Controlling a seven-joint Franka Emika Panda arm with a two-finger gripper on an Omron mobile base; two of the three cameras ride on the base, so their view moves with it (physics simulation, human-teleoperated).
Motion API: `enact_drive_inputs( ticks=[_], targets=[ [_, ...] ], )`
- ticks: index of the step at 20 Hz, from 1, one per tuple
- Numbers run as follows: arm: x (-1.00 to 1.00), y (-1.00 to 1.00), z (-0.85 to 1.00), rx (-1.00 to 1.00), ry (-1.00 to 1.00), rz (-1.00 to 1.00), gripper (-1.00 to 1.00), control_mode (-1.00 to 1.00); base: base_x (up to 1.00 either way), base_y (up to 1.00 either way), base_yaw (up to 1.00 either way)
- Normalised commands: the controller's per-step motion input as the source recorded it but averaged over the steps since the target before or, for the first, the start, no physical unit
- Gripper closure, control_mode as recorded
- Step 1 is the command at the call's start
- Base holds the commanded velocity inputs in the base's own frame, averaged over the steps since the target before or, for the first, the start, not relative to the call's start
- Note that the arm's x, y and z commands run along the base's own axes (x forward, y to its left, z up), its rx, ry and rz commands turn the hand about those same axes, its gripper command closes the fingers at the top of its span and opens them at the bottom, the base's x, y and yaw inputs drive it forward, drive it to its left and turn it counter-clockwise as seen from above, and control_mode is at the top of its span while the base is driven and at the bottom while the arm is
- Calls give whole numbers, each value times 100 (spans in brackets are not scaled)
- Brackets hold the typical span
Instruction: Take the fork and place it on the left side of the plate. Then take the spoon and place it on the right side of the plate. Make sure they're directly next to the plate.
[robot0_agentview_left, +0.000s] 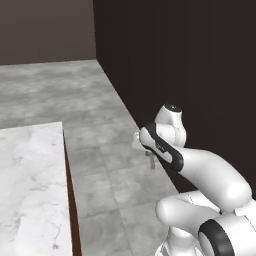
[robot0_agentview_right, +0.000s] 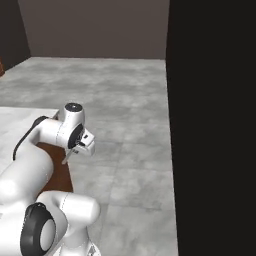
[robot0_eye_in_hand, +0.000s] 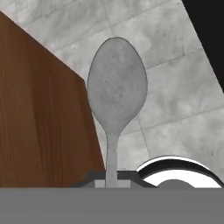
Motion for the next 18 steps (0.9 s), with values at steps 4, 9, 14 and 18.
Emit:
enact_drive_inputs(
  ticks=[4,9,14,18],
  targets=[
    [0,0,0,0,0,0,100,100,100,-34,32],
    [0,0,0,0,0,0,100,100,100,-35,29],
    [0,0,0,0,0,0,100,100,100,-34,28],
    [0,0,0,0,0,0,100,100,100,-33,34]
  ],
)
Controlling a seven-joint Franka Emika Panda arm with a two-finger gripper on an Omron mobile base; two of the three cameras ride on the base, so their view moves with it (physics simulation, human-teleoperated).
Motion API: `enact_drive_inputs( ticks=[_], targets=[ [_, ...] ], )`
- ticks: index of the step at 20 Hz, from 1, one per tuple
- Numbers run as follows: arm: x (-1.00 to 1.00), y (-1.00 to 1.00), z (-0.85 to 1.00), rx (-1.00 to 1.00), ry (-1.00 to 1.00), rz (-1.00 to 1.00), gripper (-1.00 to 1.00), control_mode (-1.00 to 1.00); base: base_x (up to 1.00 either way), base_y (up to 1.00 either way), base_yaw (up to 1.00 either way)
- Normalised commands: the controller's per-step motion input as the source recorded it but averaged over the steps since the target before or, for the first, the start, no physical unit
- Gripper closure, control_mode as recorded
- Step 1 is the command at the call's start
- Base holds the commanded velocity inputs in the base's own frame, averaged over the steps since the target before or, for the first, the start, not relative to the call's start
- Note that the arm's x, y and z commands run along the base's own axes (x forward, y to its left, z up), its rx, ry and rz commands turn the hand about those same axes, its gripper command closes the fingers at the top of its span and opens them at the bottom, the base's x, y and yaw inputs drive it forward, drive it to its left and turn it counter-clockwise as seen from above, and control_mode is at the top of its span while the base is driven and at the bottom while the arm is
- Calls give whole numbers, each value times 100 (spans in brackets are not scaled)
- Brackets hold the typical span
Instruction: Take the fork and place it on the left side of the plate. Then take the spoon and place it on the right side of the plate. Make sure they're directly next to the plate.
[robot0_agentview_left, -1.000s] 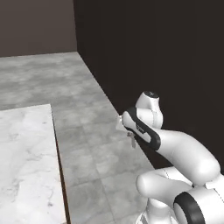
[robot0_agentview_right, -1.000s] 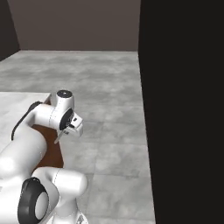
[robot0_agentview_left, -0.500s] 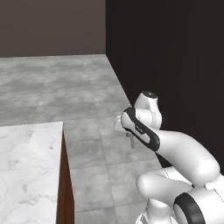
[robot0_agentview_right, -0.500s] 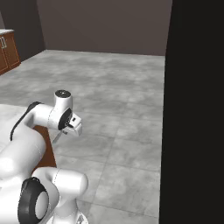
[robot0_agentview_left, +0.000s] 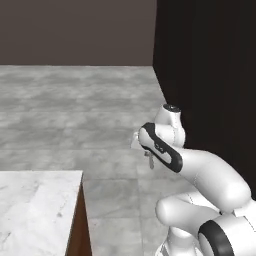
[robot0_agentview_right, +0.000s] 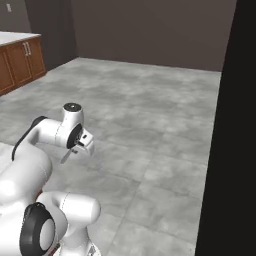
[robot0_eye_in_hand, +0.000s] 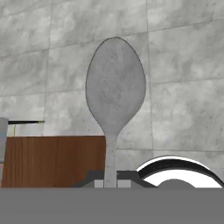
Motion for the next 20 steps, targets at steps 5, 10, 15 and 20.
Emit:
enact_drive_inputs(
  ticks=[5,10,15,20],
  targets=[
    [0,0,0,0,0,0,100,100,100,-31,38],
    [0,0,0,0,0,0,100,100,100,-31,41],
    [0,0,0,0,0,0,100,100,100,-30,40],
    [0,0,0,0,0,0,100,100,100,-28,40]
  ],
)
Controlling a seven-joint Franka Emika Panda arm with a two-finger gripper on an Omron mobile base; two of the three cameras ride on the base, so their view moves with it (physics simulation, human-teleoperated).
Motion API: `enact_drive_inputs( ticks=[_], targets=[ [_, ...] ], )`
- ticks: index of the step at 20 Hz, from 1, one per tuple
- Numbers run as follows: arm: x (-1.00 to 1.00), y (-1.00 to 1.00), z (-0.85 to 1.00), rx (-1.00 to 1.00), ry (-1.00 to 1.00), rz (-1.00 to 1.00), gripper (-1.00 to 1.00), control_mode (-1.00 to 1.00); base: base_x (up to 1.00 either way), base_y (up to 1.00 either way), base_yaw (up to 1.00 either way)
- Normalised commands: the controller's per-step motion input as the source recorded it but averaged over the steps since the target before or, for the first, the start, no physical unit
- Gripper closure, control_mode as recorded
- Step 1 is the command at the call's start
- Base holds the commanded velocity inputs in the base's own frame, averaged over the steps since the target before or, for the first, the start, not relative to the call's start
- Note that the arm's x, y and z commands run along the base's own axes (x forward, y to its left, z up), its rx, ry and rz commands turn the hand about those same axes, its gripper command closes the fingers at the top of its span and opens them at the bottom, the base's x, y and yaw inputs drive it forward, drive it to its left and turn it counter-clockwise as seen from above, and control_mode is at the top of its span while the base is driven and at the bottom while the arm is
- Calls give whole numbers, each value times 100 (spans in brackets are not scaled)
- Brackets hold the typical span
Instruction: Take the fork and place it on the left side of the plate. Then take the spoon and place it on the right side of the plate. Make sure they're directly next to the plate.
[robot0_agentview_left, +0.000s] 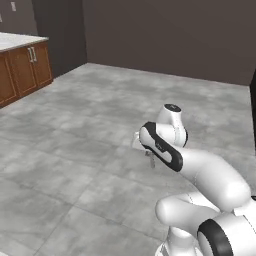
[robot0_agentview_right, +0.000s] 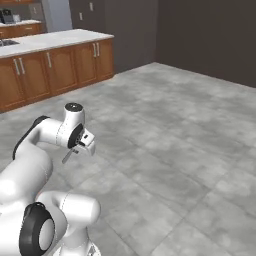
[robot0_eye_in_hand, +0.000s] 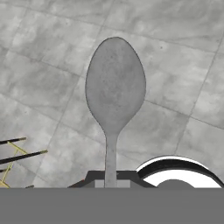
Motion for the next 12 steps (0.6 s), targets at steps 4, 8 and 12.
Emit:
enact_drive_inputs(
  ticks=[4,8,12],
  targets=[
    [0,0,0,0,0,0,100,100,100,-27,43],
    [0,0,0,0,0,0,100,100,100,-28,50],
    [0,0,0,0,0,0,100,100,100,-27,56]
  ],
)
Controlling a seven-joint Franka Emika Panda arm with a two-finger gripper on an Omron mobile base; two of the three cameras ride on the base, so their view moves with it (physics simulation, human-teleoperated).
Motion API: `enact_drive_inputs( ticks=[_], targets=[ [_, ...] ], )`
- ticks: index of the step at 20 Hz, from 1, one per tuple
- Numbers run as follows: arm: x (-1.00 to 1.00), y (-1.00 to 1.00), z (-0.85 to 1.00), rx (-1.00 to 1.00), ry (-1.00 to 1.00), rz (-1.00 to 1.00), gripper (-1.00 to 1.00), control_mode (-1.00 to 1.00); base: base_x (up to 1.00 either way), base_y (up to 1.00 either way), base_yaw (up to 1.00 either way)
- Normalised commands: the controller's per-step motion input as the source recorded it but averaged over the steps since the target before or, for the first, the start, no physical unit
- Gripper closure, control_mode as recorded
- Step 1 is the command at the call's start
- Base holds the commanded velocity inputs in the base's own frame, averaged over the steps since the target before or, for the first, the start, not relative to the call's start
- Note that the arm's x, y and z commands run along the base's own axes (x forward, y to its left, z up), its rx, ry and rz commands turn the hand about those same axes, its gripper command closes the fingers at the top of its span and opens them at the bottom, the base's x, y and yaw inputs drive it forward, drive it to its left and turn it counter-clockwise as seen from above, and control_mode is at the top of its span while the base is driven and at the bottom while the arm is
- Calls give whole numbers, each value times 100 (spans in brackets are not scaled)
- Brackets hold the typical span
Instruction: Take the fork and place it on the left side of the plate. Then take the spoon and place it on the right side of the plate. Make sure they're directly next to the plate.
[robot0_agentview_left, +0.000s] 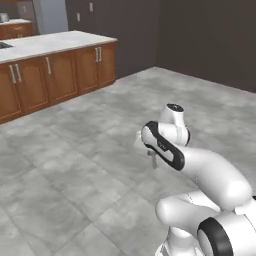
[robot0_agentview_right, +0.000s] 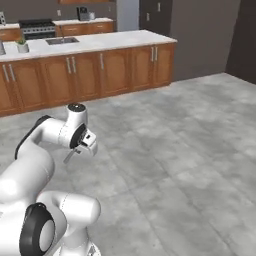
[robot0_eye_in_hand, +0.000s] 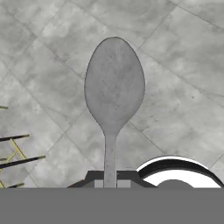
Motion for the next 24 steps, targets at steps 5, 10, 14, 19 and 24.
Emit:
enact_drive_inputs(
  ticks=[5,10,14,19,24],
  targets=[
    [0,0,0,0,0,0,100,100,100,-23,65],
    [0,0,0,0,0,0,100,100,100,-23,62],
    [0,0,0,0,0,0,100,100,100,-16,53],
    [0,0,0,0,0,0,100,100,100,-15,48],
    [0,0,0,0,0,0,100,100,100,-19,45]
  ],
)
